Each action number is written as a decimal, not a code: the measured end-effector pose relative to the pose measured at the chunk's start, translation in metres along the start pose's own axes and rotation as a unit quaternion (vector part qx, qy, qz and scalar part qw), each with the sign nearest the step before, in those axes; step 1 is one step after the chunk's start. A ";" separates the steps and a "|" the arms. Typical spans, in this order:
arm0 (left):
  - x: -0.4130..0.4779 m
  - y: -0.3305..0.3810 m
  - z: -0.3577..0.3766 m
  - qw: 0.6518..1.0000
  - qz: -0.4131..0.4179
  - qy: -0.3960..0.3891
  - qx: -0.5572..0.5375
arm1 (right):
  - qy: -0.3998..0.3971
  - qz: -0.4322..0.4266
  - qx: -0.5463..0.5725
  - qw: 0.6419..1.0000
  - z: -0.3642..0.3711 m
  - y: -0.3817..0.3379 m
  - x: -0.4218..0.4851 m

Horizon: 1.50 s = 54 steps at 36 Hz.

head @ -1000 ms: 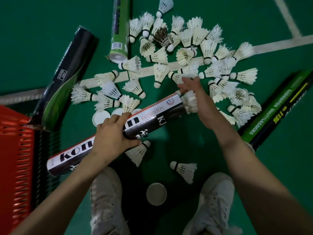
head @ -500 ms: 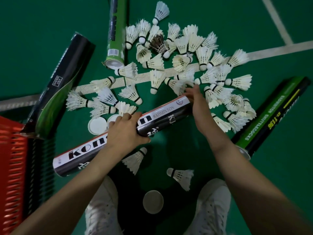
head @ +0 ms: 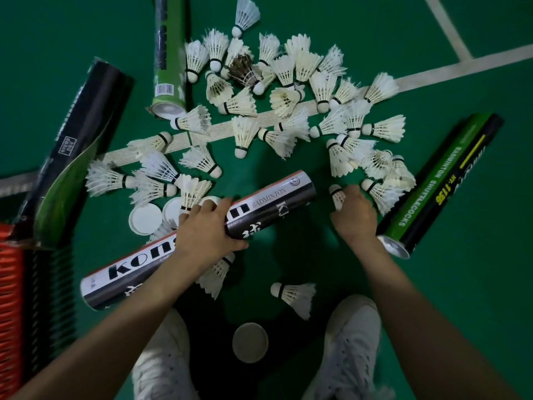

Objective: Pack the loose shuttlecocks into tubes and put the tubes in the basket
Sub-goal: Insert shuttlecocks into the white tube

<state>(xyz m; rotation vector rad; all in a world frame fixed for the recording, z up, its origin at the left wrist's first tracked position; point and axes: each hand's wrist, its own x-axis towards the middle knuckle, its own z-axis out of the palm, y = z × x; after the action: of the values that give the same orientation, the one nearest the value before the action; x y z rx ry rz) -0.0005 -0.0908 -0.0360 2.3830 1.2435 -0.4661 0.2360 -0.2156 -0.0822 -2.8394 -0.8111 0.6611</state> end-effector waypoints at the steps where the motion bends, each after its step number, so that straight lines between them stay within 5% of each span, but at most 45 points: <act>1: -0.001 -0.001 0.000 1.000 -0.002 0.003 -0.001 | -0.005 0.003 0.083 0.997 -0.003 -0.003 -0.001; 4: -0.004 -0.006 0.000 1.000 -0.015 0.014 -0.006 | -0.017 -0.009 0.305 0.952 -0.013 -0.016 -0.009; 8: -0.012 -0.016 -0.003 0.999 -0.034 0.021 -0.010 | -0.048 -0.041 0.453 0.889 -0.030 -0.031 -0.018; 15: -0.026 -0.032 -0.006 0.998 -0.030 0.043 -0.036 | -0.198 -0.100 0.433 0.874 -0.043 -0.035 -0.019; 22: -0.027 -0.042 -0.005 0.996 0.015 0.042 -0.074 | -0.228 -0.069 0.491 0.838 -0.047 -0.050 -0.014; 38: -0.008 -0.037 -0.018 0.993 0.009 0.071 -0.094 | -0.256 -0.104 0.437 0.856 -0.046 -0.126 -0.008; 43: -0.001 -0.030 -0.017 0.996 -0.021 0.058 -0.059 | -0.110 -0.078 0.413 0.900 -0.037 -0.121 0.007; 48: 0.009 -0.026 -0.018 0.998 -0.045 0.033 -0.037 | 0.101 -0.072 0.187 0.974 -0.028 -0.083 0.040; 54: 0.012 -0.025 -0.020 0.998 -0.059 0.019 -0.029 | 0.036 -0.025 -0.033 0.998 -0.020 -0.056 0.056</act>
<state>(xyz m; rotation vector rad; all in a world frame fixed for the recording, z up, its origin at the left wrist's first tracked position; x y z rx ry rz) -0.0127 -0.0589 -0.0293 2.2898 1.4007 -0.4148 0.2610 -0.1379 -0.0728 -2.8727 -0.9042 0.5307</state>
